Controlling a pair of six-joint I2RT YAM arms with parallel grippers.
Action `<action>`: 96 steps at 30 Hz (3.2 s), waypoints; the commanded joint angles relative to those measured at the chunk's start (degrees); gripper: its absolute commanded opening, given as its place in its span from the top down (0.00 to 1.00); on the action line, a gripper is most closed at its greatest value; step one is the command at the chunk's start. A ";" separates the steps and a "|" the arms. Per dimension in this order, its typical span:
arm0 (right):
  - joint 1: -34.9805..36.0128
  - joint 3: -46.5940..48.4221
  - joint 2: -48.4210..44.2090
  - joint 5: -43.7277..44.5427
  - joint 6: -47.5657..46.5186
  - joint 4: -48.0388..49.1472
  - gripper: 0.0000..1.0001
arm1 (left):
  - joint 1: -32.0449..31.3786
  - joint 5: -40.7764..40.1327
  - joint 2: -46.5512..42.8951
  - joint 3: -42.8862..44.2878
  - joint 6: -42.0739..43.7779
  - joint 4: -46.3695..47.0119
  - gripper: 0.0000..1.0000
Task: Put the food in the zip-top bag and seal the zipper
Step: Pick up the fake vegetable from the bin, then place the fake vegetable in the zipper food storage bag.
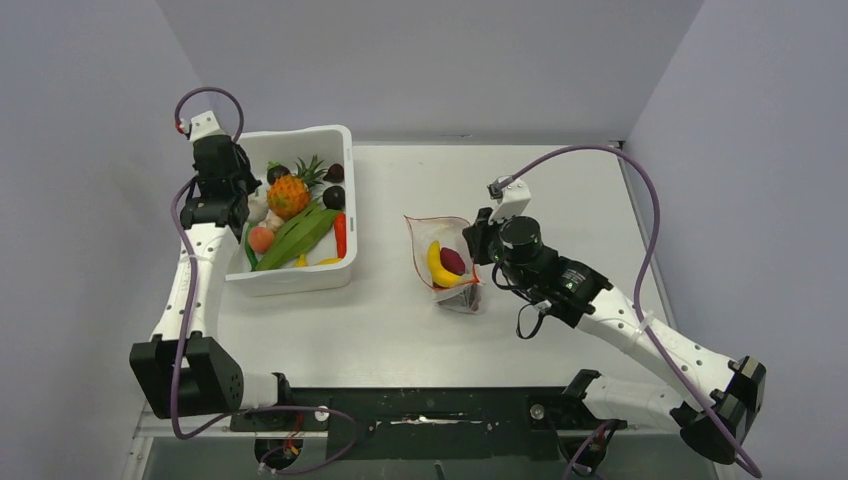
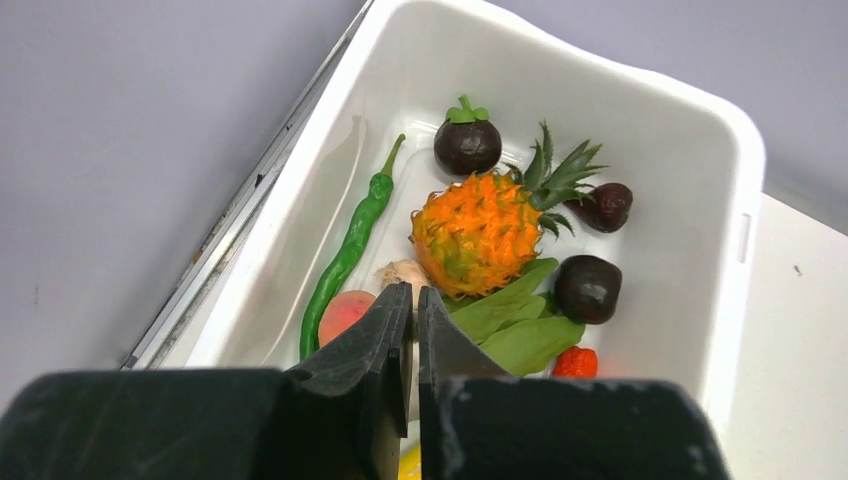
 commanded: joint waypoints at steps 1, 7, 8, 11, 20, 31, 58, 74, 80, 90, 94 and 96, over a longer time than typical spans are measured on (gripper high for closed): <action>-0.82 4.55 1.28 -1.70 -1.39 4.28 1.00 | -0.29 3.05 -5.06 -0.01 -0.59 -1.10 1.00; -1.08 5.66 3.51 -1.81 -1.01 4.21 1.00 | -0.47 9.81 -8.39 -0.72 -2.74 -3.16 1.00; -1.08 5.83 3.84 -1.67 -0.93 4.25 1.00 | -0.54 10.94 -8.85 -1.03 -3.00 -3.37 1.00; -1.25 6.12 4.88 -1.38 -0.36 4.90 1.00 | -0.71 14.99 -9.88 -1.56 -3.22 -4.13 1.00; -1.43 7.76 6.34 1.46 1.43 5.52 1.00 | -2.75 23.03 -12.02 -0.37 -3.46 -6.16 1.00; -1.43 8.63 8.57 0.90 2.71 5.88 1.00 | -4.16 33.45 -13.42 -1.43 -6.51 -5.04 1.00; -1.32 9.47 11.63 -2.25 4.99 8.76 1.00 | -18.52 46.27 -15.86 -6.54 -27.93 16.71 1.00; -1.28 8.15 10.17 -3.40 5.93 10.05 1.00 | -31.75 36.01 -12.38 -13.98 -31.57 30.09 1.00; -1.28 7.25 9.02 -3.22 6.21 10.57 1.00 | -35.29 31.64 -10.14 -16.99 -28.59 32.16 1.00; -1.41 6.75 8.71 -3.18 6.00 10.98 1.00 | -36.88 30.44 -7.14 -18.43 -27.03 33.43 0.89; -1.44 6.30 8.32 -2.87 5.78 11.22 1.00 | -36.89 30.87 -7.54 -17.61 -25.26 32.01 0.69; -1.43 6.14 8.12 -2.85 5.70 11.22 1.00 | -36.95 30.71 -7.78 -16.86 -24.25 30.42 0.55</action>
